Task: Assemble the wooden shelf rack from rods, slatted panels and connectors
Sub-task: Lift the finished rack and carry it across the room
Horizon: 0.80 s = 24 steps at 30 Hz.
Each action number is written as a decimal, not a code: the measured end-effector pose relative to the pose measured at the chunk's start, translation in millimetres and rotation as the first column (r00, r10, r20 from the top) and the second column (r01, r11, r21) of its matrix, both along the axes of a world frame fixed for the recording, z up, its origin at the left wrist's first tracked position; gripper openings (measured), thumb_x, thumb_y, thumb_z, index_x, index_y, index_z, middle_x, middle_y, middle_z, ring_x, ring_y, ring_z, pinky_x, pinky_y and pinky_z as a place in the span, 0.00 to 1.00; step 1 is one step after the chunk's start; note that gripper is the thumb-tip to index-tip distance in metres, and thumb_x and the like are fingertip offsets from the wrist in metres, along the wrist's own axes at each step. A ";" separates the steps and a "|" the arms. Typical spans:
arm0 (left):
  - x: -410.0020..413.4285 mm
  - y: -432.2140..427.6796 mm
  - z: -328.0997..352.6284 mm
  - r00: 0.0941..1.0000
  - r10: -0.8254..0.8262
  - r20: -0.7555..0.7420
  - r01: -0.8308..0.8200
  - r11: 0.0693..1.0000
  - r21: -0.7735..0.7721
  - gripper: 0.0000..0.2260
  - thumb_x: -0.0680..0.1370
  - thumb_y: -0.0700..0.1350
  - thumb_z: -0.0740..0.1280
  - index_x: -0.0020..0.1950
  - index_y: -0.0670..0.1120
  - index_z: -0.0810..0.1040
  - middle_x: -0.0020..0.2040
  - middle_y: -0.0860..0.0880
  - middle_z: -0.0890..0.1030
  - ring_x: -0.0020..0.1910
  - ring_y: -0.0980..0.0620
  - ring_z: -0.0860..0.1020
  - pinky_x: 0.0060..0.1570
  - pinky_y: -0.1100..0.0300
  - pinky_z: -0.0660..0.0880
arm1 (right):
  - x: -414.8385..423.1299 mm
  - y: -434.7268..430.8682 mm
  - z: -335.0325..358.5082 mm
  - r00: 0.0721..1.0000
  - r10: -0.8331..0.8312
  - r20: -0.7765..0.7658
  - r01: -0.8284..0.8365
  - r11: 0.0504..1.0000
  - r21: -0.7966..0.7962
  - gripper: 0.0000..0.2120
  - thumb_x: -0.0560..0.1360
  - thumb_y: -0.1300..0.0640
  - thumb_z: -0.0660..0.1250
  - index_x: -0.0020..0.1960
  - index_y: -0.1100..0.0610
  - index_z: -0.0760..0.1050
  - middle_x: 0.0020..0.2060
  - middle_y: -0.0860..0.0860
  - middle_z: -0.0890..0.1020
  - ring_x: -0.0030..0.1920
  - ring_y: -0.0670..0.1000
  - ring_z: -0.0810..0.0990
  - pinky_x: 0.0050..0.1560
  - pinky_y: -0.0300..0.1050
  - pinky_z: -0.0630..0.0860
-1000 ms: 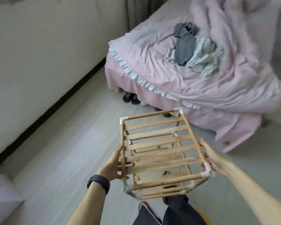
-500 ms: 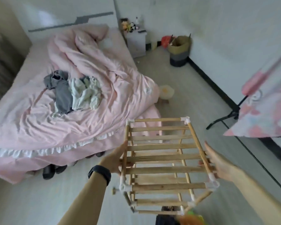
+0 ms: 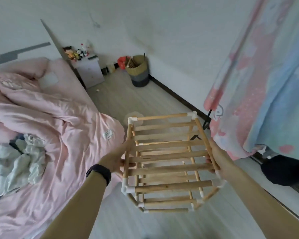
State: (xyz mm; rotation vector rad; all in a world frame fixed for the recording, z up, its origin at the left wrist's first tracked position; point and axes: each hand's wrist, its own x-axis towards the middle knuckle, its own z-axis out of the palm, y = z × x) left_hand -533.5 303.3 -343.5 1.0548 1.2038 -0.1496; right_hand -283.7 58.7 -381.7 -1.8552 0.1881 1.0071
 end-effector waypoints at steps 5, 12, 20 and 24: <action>68.9 66.5 -4.4 0.999 0.014 0.053 -0.013 1.000 -0.011 0.30 0.75 0.73 0.61 0.55 0.47 0.80 0.43 0.41 0.86 0.48 0.39 0.82 0.44 0.41 0.82 | 69.5 50.5 4.2 0.998 -0.054 -0.045 0.056 0.998 0.037 0.33 0.77 0.27 0.56 0.44 0.57 0.79 0.29 0.54 0.80 0.34 0.54 0.79 0.45 0.52 0.79; 184.9 196.9 -18.6 0.997 -0.070 0.013 0.071 0.991 -0.118 0.43 0.67 0.79 0.63 0.60 0.42 0.80 0.57 0.38 0.84 0.58 0.35 0.80 0.49 0.42 0.80 | 163.1 166.5 -10.3 0.990 -0.131 -0.044 0.133 0.988 0.072 0.36 0.76 0.24 0.52 0.38 0.57 0.75 0.28 0.53 0.77 0.27 0.52 0.75 0.41 0.47 0.76; 325.8 343.3 -18.6 0.991 -0.121 -0.053 0.112 0.985 -0.134 0.40 0.61 0.74 0.73 0.60 0.45 0.77 0.58 0.38 0.79 0.54 0.36 0.80 0.41 0.40 0.80 | 266.7 275.9 -20.0 0.973 -0.229 -0.023 0.231 0.966 0.120 0.33 0.77 0.26 0.55 0.38 0.56 0.74 0.28 0.52 0.77 0.30 0.51 0.74 0.41 0.46 0.74; 402.6 401.0 -34.8 0.983 -0.171 -0.070 0.164 0.982 -0.099 0.45 0.53 0.78 0.72 0.58 0.47 0.78 0.58 0.38 0.81 0.52 0.36 0.82 0.34 0.40 0.80 | 320.9 323.6 -38.4 0.953 -0.302 -0.013 0.302 0.946 0.120 0.31 0.78 0.27 0.57 0.39 0.55 0.74 0.27 0.51 0.76 0.31 0.52 0.74 0.45 0.49 0.73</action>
